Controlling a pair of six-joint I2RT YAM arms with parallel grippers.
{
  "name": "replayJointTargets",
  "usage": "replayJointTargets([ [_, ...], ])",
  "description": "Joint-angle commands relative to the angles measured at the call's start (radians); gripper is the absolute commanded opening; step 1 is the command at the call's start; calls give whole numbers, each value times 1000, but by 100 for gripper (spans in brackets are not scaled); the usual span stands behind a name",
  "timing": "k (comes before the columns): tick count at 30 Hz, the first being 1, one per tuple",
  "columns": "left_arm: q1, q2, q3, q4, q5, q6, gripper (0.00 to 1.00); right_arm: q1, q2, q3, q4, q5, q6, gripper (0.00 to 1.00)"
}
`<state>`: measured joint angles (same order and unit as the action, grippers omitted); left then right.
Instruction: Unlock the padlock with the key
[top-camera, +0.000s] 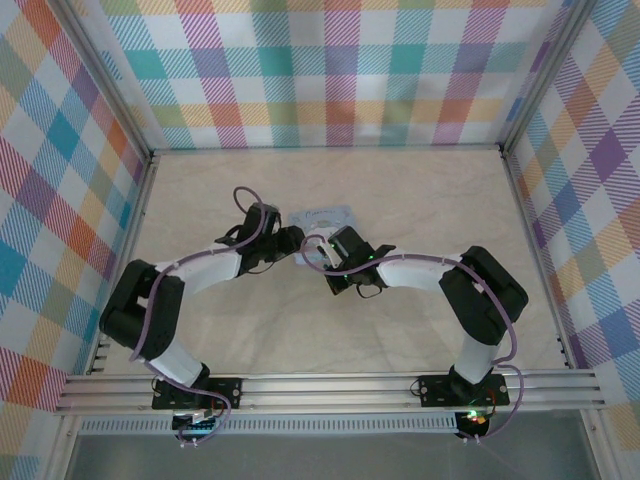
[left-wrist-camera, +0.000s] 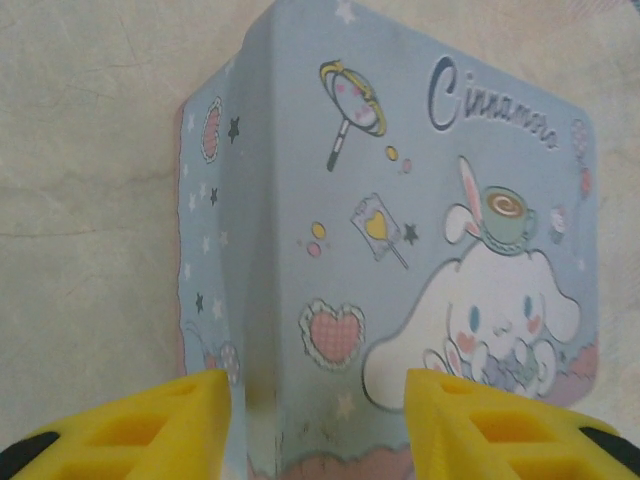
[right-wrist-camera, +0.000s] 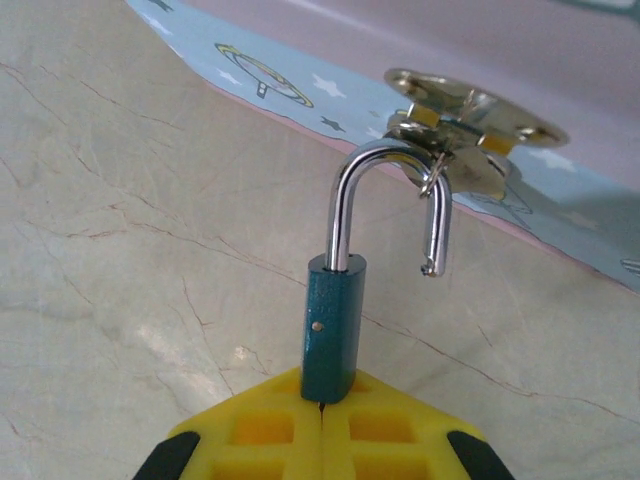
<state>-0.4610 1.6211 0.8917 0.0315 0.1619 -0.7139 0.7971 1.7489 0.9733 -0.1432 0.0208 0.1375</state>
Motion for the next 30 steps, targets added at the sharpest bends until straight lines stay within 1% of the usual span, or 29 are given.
replayJointTargets([
  [1, 17, 50, 53, 28, -22, 4, 48, -4, 6, 37, -11, -17, -44, 4],
  [4, 18, 85, 85, 34, -20, 7, 48, -5, 17, 63, -46, -17, -84, 4],
  [13, 23, 129, 142, 7, -30, 31, 47, -5, 72, 182, -267, 6, -200, 3],
  [18, 24, 135, 150, 3, -22, 31, 47, -4, 72, 183, -300, 28, -228, 3],
  [19, 24, 134, 151, 4, -21, 31, 47, -4, 72, 184, -303, 28, -258, 3],
  [30, 25, 129, 143, 5, -12, 34, 47, -4, 73, 189, -314, 42, -371, 4],
])
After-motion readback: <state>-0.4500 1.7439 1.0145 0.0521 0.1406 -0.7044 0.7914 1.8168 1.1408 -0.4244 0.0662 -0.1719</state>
